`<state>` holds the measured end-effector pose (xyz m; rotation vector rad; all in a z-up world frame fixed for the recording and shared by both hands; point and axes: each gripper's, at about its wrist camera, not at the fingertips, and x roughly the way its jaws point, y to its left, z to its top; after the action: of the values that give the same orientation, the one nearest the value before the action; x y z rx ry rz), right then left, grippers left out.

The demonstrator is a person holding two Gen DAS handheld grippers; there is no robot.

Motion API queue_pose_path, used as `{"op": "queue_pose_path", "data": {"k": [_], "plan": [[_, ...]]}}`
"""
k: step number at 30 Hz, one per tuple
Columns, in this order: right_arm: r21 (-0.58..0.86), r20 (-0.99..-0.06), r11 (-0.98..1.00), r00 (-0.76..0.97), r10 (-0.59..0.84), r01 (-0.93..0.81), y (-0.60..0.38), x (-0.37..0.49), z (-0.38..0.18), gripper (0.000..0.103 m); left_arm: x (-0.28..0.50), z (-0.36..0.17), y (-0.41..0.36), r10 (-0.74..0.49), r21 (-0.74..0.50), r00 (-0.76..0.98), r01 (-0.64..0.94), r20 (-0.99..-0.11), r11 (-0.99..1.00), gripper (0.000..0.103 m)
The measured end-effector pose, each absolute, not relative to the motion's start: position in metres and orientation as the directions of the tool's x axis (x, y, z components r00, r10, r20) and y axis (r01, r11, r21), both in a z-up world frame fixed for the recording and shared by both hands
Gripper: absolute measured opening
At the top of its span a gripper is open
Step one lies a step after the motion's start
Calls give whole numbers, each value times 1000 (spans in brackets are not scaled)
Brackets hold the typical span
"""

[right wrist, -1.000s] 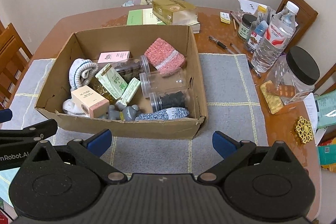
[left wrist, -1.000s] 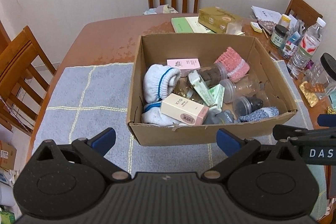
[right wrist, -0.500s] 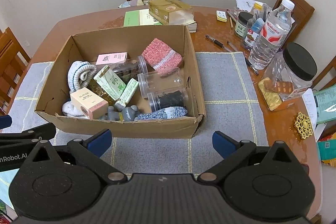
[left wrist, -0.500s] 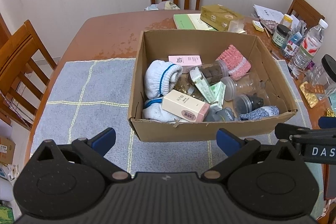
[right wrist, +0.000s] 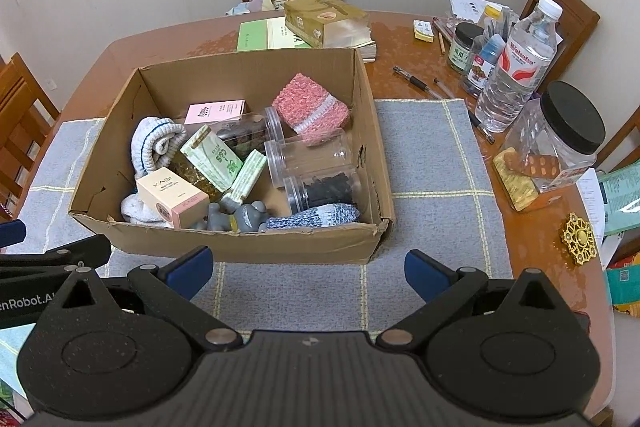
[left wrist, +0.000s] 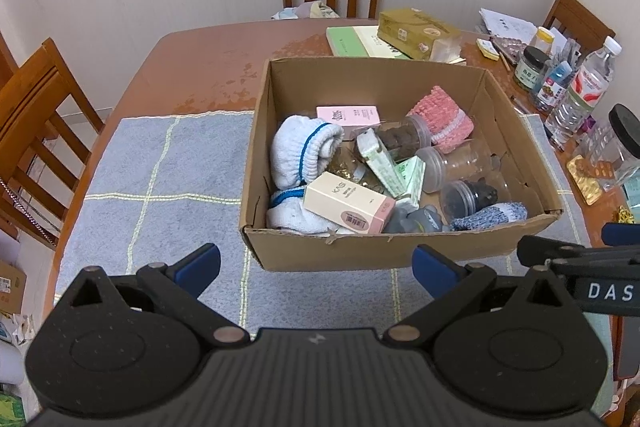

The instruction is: Organize objects

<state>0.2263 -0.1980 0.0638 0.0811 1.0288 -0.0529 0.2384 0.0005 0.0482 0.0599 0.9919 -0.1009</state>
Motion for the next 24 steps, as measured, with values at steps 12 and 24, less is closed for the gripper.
{"op": "queue_pose_path", "data": {"k": [12,24], "plan": [[47,-857,995,516,-7,91,-199,227,65,103,240,48,-3,-58,9,540,121,-840,993,102],[51,-857,995,516,-3,91,-200,227,65,103,241,46,-4,-51,17,533,122,-845,992,102]]}}
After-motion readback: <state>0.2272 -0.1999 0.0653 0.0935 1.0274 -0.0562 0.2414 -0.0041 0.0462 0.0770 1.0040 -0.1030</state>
